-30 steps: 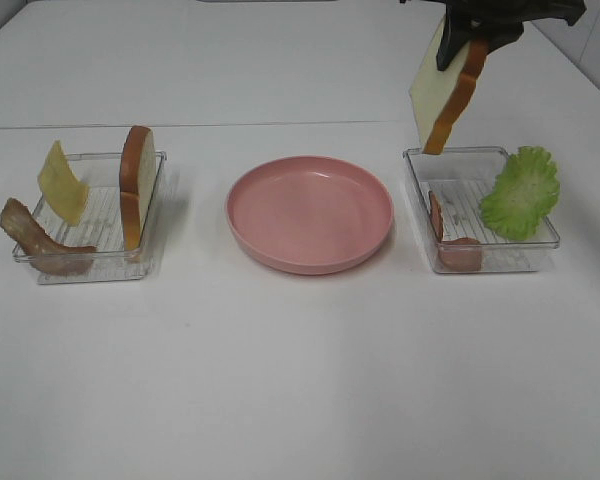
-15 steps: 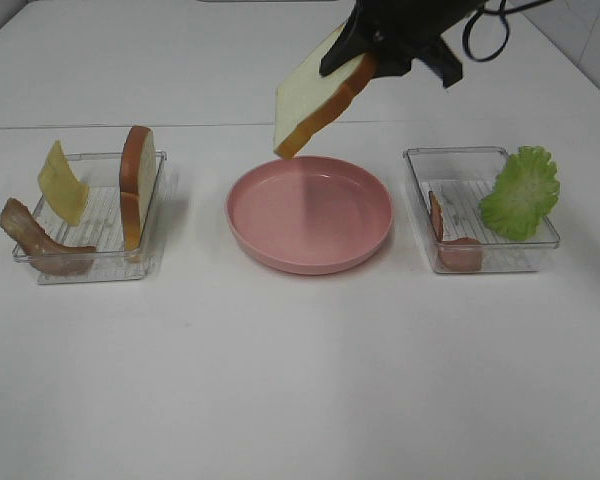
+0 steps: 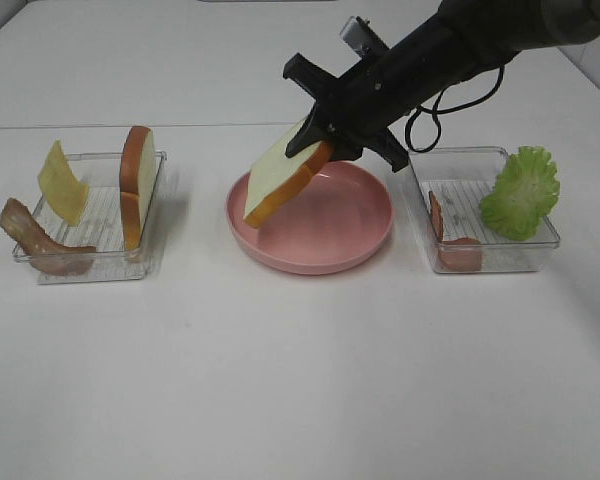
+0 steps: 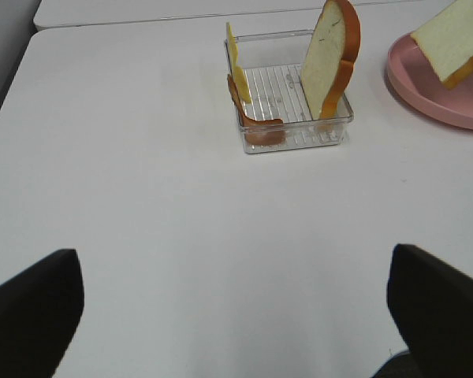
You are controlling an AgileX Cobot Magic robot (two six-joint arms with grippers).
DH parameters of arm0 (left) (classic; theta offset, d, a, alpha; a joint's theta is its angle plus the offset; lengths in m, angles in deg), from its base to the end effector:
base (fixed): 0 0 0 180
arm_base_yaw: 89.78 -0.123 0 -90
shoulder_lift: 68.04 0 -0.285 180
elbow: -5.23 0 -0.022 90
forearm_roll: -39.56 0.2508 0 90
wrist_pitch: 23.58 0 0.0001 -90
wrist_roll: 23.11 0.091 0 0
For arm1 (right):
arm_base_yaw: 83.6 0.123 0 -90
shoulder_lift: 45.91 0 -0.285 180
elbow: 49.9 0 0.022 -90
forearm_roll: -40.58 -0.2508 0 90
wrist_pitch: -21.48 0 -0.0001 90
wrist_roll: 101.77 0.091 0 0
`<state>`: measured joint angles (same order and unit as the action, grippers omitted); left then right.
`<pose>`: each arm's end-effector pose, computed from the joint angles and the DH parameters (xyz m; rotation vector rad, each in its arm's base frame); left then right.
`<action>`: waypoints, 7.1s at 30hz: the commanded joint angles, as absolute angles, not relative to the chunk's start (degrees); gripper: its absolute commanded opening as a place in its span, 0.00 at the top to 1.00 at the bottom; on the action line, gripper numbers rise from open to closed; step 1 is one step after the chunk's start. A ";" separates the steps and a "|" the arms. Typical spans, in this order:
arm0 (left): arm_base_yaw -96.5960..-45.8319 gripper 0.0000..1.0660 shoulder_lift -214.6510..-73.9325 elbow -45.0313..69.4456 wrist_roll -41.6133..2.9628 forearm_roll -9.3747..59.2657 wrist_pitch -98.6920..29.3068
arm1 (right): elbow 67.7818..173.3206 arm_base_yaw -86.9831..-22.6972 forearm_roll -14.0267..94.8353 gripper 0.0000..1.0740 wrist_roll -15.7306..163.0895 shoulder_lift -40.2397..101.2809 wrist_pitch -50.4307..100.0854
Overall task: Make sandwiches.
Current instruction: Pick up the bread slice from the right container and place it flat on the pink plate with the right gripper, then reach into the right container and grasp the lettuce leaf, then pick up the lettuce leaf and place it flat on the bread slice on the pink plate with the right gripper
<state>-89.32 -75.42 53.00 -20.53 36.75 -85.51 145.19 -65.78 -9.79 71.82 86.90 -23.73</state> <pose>-0.0085 -0.0039 0.2795 0.0577 2.0418 -0.0355 0.4260 0.1892 0.1686 0.1722 2.7434 1.0491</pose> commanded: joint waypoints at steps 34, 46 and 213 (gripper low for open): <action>-89.03 0.06 -74.79 53.00 -20.70 36.40 -85.17 | 145.13 -65.84 -9.21 0.29 71.70 92.06 -20.46; -89.03 0.06 -74.79 53.00 -20.70 36.40 -85.17 | 147.71 -65.96 8.26 0.28 79.27 88.39 -22.41; -89.03 0.06 -74.79 53.00 -20.70 36.69 -85.17 | 158.14 -65.10 -1.19 1.00 75.66 90.57 -36.28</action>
<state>-89.32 -75.42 53.00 -20.53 36.86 -85.51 157.74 -65.10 -0.22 76.74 89.59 -37.02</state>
